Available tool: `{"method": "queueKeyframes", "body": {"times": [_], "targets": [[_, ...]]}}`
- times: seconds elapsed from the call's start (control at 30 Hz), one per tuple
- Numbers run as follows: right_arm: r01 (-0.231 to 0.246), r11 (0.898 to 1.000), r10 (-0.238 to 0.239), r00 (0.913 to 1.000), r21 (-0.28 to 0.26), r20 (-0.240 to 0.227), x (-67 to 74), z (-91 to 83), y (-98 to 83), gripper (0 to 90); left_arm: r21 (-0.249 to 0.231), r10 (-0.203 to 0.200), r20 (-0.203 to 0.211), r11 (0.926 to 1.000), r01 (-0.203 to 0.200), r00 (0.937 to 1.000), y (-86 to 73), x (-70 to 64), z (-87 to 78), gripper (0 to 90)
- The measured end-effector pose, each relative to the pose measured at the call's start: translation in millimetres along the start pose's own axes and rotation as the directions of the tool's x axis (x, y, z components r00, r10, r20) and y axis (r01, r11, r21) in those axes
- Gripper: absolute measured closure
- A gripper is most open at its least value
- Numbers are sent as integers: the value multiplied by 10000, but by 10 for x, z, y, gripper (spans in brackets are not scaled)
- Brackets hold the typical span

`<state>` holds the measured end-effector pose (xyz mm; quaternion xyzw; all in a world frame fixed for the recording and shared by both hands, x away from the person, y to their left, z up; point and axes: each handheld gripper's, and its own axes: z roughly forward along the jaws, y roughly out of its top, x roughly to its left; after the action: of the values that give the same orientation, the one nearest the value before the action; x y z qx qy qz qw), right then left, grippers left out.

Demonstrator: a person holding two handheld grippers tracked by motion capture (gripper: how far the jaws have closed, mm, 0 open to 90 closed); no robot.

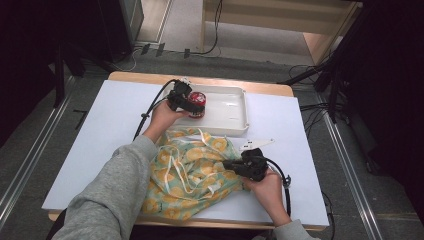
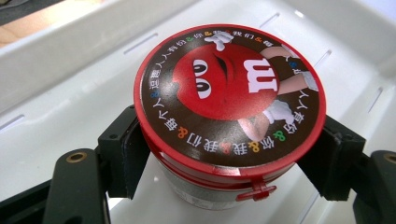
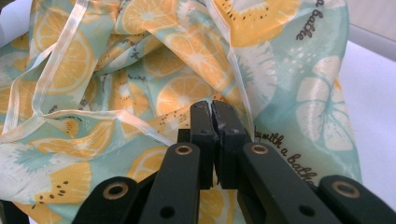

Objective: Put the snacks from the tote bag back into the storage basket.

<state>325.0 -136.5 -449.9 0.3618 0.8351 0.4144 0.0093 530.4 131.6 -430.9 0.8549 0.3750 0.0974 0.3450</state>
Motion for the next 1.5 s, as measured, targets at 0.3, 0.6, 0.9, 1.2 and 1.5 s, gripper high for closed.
{"method": "queueKeyframes", "body": {"times": [0.3,0.6,0.9,1.2,1.5], "targets": [[-7,10000,7,10000,10,-48,7,5,4,892,250,321,97,9992,-324,9994,-18,-15,12,249],[-32,10000,32,10000,55,-91,-2,10,7,871,222,236,619,9994,-251,9978,-33,-14,-91,210],[-9,10000,10,10000,68,-99,2,17,9,867,1,209,817,9998,-210,9964,17,-22,-377,261],[14,10000,-13,9999,58,-110,15,18,13,857,-341,-50,986,9994,84,9951,-56,-3,-631,522],[129,9998,-132,9998,-144,-168,30,4,28,766,-118,109,1179,9999,-96,9930,-172,-69,-649,887]]}}
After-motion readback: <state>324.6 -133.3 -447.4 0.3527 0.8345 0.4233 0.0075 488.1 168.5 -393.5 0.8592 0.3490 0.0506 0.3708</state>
